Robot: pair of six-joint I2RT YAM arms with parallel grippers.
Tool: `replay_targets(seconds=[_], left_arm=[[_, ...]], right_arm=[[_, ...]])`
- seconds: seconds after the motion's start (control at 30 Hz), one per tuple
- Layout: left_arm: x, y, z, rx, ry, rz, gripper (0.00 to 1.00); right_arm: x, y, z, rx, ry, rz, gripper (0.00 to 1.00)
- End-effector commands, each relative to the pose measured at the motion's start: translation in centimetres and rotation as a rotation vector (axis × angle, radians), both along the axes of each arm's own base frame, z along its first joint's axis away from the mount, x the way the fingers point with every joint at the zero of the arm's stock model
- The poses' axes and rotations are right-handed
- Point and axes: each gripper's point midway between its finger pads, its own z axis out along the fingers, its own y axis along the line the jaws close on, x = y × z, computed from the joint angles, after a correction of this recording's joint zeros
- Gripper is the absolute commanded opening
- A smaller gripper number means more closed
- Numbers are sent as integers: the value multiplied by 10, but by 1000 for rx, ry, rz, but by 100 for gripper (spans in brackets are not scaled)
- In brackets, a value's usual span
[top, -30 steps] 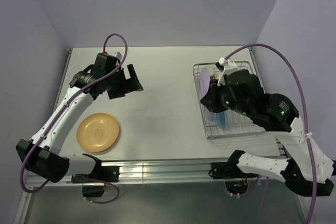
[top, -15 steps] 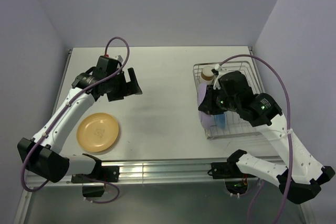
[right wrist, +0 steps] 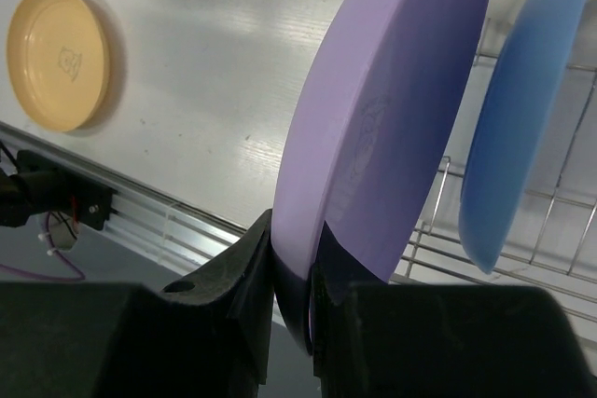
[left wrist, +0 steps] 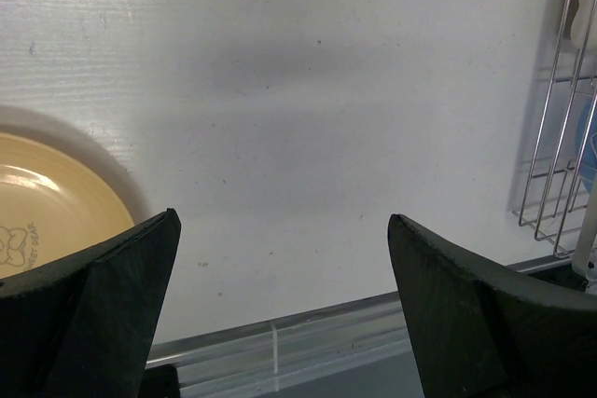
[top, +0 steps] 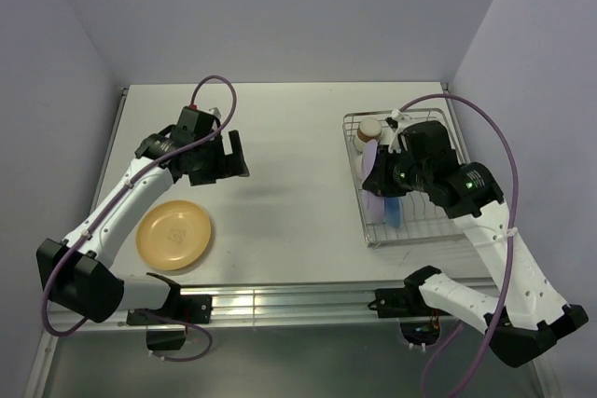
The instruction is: Load the mixed dishes into the dish rack
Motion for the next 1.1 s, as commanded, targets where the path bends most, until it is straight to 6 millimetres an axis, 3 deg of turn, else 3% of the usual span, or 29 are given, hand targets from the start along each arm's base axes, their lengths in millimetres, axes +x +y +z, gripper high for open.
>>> replay_targets(seconds=[0.0,0.53,0.63,0.67,0.73,0.77,0.8,0.83,0.93,0.97,1.07], left_arm=[[12,-1,3,10,-48,-12,99],[9,13,-25,36,9,38,99],[8,14,-29,38,22,44,99],[8,15,-30,39,27,46,99],[7,17,-33,46,39,58,99],[8,20,-34,58,38,69,99],[8,21,-35,55,44,84,99],[7,22,-37,54,47,89,99],[6,23,-37,39,40,112,99],[5,23,-37,36,43,115,99],[5,36,-42,86,41,172,99]], right_arm=[[9,-2,-3,-9,-26,27,0],[17,-20,-46,-97,45,9,1],[21,-20,-47,-107,51,6,13],[22,-20,-48,-110,53,4,24],[24,-21,-48,-118,57,-3,35],[25,-22,-47,-122,52,-6,47],[26,-22,-47,-124,54,-9,53],[28,-22,-43,-121,42,-13,67],[31,-23,-32,-116,11,-25,84],[31,-22,-30,-113,8,-23,93],[32,-18,-18,-91,-8,-15,95]])
